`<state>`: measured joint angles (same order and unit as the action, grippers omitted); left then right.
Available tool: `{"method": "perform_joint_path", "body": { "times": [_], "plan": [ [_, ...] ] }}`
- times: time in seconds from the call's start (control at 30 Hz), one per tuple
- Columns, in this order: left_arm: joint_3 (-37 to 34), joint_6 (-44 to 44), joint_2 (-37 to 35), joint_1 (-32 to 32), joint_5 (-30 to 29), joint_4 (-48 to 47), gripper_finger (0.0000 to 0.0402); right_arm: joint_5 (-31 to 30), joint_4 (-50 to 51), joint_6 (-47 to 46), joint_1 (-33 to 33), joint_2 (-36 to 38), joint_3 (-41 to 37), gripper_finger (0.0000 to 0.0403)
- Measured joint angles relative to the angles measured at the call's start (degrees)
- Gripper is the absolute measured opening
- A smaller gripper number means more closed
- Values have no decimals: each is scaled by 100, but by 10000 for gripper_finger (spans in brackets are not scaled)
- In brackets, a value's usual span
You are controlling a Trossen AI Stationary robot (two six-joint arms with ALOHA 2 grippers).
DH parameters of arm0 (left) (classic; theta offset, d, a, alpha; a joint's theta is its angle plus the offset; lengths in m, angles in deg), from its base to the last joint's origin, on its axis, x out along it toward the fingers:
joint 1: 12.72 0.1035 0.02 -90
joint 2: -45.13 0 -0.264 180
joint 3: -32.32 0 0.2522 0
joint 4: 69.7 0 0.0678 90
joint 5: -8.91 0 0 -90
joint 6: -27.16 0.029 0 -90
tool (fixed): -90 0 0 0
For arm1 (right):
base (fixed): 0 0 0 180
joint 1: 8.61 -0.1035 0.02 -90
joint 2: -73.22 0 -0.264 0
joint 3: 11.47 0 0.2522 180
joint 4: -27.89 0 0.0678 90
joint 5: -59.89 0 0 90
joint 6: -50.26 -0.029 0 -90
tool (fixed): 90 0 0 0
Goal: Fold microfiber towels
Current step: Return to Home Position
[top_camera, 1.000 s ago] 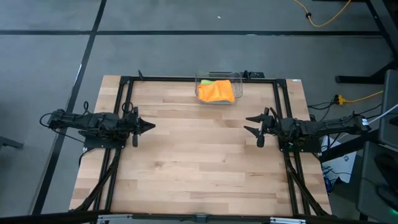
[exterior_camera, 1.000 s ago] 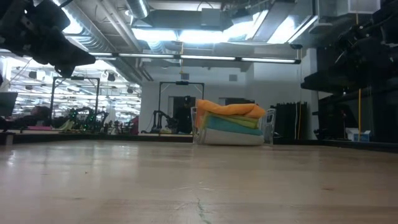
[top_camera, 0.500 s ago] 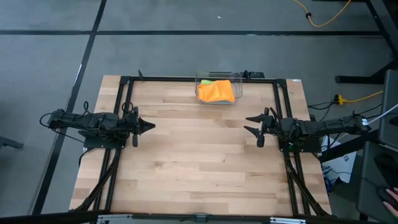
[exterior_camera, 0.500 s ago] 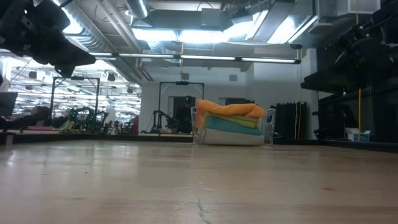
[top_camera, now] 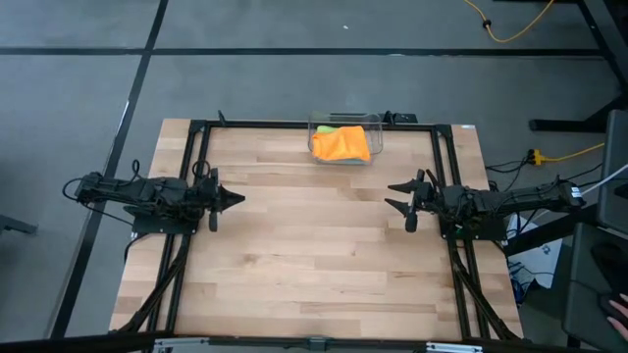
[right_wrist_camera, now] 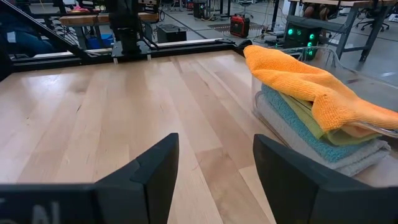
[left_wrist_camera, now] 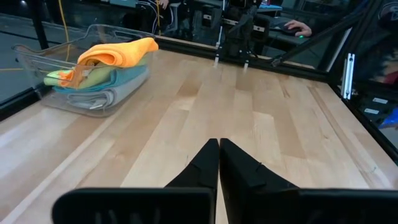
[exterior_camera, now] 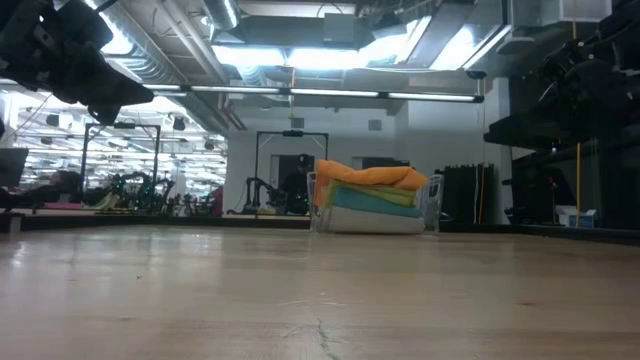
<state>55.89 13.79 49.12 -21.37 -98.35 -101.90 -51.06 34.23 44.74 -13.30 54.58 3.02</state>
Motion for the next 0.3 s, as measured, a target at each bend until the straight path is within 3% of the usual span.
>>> {"method": "perform_joint_path", "body": {
  "times": [0.3],
  "plan": [
    [0,0,0,0,0,0,5,0,0,0,0,0,2,209]
  ]
}}
